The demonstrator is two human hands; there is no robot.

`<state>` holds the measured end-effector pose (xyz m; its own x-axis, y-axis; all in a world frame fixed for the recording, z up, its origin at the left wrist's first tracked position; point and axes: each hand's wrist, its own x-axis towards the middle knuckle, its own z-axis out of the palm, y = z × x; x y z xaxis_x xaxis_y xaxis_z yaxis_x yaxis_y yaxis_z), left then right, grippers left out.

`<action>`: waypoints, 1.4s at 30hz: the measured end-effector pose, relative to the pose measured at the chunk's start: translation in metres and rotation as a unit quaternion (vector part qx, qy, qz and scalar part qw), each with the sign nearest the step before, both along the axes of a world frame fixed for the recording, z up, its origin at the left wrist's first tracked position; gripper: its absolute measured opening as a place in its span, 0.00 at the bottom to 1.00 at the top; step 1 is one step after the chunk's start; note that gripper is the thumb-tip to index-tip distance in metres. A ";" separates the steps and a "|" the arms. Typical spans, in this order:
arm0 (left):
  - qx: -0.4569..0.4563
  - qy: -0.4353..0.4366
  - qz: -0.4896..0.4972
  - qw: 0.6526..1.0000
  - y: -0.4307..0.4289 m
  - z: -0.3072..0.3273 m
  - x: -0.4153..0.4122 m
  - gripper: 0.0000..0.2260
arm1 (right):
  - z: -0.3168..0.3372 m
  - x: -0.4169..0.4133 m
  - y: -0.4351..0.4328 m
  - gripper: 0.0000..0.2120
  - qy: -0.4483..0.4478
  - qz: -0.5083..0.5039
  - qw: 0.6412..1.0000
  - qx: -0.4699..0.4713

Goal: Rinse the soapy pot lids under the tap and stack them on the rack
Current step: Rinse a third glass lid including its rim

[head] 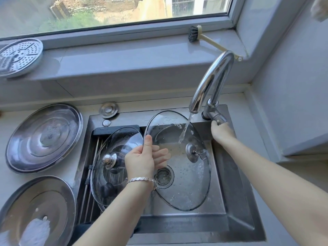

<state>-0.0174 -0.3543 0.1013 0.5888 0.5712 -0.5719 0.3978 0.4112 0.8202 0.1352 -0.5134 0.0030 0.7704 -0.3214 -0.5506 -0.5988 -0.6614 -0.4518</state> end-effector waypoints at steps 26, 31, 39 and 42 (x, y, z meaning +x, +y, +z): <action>0.088 0.008 0.000 0.996 0.000 -0.003 -0.011 0.21 | 0.064 -0.112 0.095 0.33 -0.262 0.458 0.841 0.118; 0.026 -0.001 -0.006 1.000 -0.006 0.003 -0.012 0.18 | 0.051 -0.077 0.087 0.36 -0.144 0.335 0.927 0.083; 0.029 -0.002 -0.003 1.000 -0.007 0.004 -0.013 0.19 | 0.057 -0.083 0.089 0.31 -0.140 0.308 0.935 0.101; 0.053 -0.009 0.003 0.999 -0.009 0.003 -0.014 0.20 | 0.064 -0.101 0.100 0.33 -0.166 0.390 0.902 0.086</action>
<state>-0.0315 -0.3636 0.1041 0.5942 0.6321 -0.4974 0.3807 0.3238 0.8662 0.0345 -0.4137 0.0675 0.8565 0.4582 -0.2377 0.2056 -0.7252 -0.6572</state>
